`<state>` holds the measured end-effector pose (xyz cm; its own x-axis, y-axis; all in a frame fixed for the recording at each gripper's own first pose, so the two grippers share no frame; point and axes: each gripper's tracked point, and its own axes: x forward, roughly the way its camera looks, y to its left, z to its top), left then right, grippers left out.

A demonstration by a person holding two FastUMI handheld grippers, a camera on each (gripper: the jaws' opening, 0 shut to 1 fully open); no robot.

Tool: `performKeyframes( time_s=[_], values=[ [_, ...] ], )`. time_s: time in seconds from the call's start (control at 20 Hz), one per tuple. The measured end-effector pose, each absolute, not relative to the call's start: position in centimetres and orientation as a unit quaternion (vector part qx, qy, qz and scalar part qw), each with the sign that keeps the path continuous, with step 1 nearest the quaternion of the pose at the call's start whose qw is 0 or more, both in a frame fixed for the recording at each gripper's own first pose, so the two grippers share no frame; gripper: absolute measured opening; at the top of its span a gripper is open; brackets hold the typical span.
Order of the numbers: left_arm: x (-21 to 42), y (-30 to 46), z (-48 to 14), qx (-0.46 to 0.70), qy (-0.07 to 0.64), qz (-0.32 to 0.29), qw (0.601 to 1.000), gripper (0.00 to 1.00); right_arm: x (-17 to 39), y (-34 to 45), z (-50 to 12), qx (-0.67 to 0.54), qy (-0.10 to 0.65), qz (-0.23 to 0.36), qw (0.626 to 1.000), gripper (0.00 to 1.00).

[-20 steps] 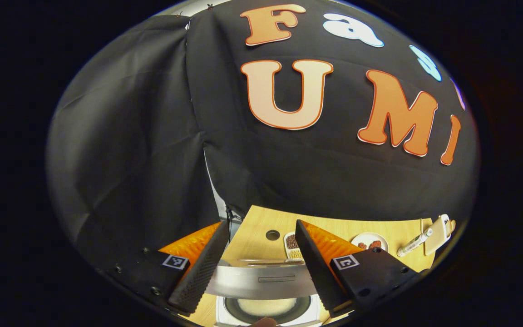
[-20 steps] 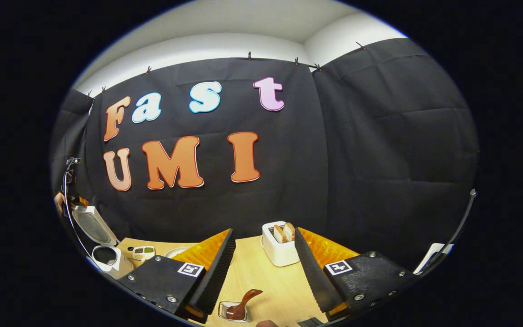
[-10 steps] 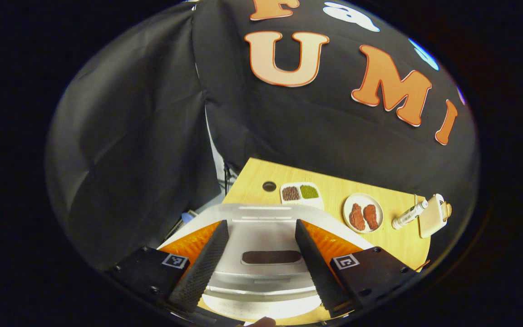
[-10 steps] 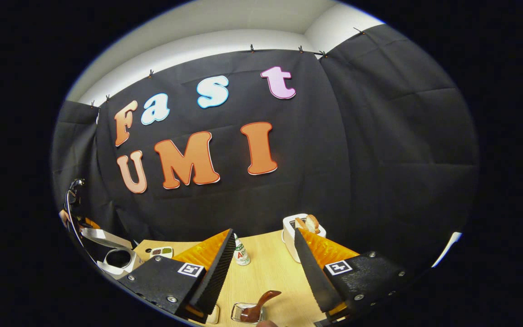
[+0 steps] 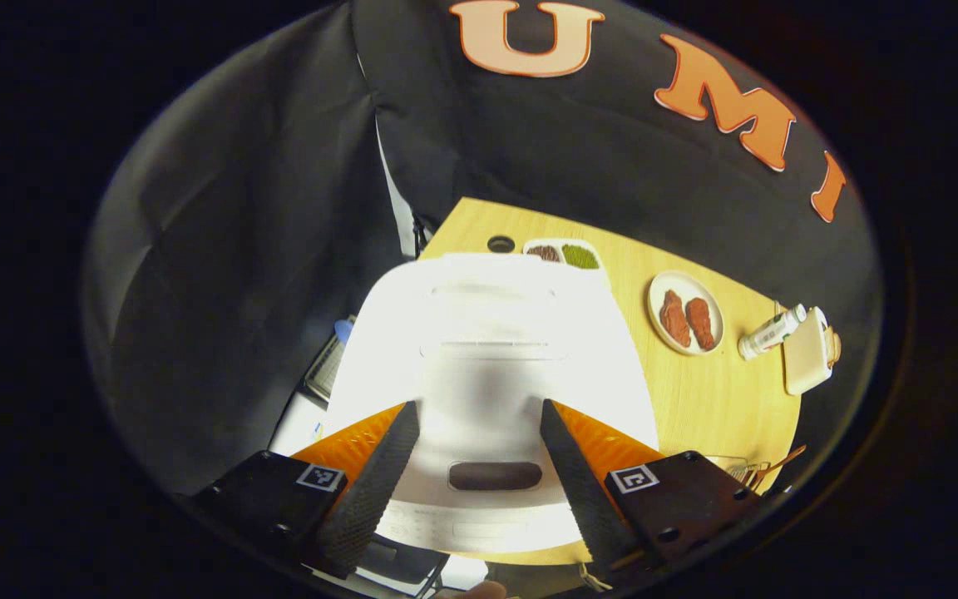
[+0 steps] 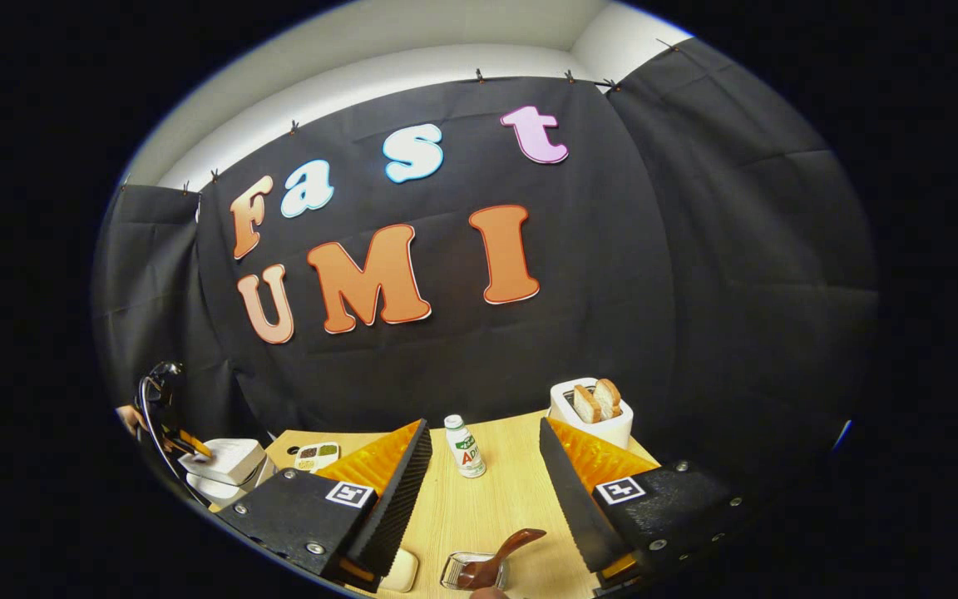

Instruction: Close the left gripper, press the button to open the rice cooker; take a wooden spoon from the chopstick holder with the right hand, scoop a spoonful of rice and pour it into the rice cooker, then put the wooden spoon back into the chopstick holder.

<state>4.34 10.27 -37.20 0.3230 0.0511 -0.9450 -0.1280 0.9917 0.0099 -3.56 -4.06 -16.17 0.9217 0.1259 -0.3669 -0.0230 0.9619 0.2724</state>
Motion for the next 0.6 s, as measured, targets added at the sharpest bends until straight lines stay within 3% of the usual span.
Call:
performKeyframes(
  time_s=[0.05, 0.1, 0.35, 0.6],
  values=[
    [3.2, 10.0, -38.2, -0.036, 0.599, 0.056, 0.798, 1.0, -3.6, -3.8, -16.2, 0.131, 0.195, 0.04, 0.971, 0.82],
    [4.3, 10.1, -37.8, -0.03, 0.577, 0.055, 0.814, 1.0, -3.7, -3.8, -16.4, 0.128, 0.197, 0.041, 0.971, 0.82],
    [3.8, 9.9, -38.1, -0.036, 0.585, 0.06, 0.808, 1.0, -3.6, -2.5, -16.3, 0.121, 0.199, 0.054, 0.971, 0.82],
    [3.3, 8.1, -36.0, -0.032, 0.539, 0.045, 0.84, 1.0, -2.8, -1.2, -14.9, 0.101, 0.189, 0.069, 0.974, 0.82]
  ],
)
